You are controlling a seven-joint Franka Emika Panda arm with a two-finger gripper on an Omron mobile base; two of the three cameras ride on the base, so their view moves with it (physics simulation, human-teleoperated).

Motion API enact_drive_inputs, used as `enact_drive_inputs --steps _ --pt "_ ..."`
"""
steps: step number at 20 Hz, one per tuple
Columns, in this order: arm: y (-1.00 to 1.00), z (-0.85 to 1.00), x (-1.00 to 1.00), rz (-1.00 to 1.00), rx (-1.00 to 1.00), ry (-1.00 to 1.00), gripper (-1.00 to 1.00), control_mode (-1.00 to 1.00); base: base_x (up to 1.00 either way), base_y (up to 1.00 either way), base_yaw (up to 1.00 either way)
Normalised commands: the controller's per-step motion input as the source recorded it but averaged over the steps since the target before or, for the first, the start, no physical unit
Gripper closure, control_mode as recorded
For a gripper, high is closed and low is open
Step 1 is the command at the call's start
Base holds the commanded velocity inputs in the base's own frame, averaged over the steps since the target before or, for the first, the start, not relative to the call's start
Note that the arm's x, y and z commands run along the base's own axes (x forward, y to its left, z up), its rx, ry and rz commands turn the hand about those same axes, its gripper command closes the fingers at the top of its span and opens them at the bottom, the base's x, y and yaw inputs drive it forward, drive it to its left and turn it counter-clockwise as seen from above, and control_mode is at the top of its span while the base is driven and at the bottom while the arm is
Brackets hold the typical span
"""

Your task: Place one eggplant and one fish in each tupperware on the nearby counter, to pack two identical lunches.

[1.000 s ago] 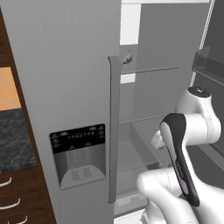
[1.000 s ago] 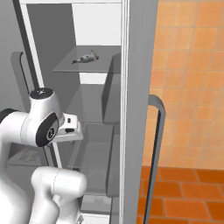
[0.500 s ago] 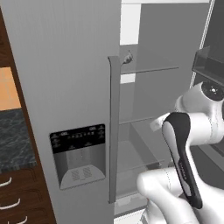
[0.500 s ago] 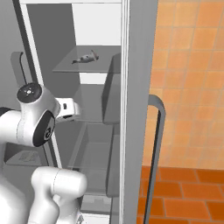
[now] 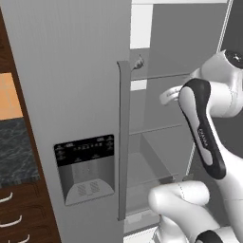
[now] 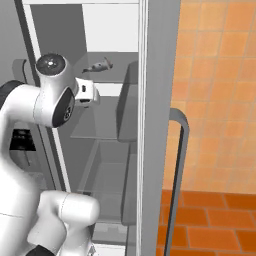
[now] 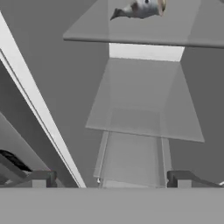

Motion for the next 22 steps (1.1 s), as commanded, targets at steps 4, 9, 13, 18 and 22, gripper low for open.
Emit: enact_drive_inputs --steps 4,9,13,18,22 --pt "0.0 0.26 0.17 -0.01 0.06 -0.02 -1.0 -1.0 0.0 0.0 0.0" --pt "0.2 0.28 0.86 0.0 0.04 -0.01 -1.0 -1.0 0.0 0.0 0.0" --pt "0.22 0.14 1.0 -0.01 0.04 0.0 -1.0 -1.0 0.0 0.0 0.0" --pt "0.0 0.35 1.0 -0.05 0.02 0.0 -1.0 -1.0 0.0 0.0 0.0" --pt "0.25 0.04 0.76 0.0 0.0 0.0 -1.0 -1.0 0.0 0.0 0.0"
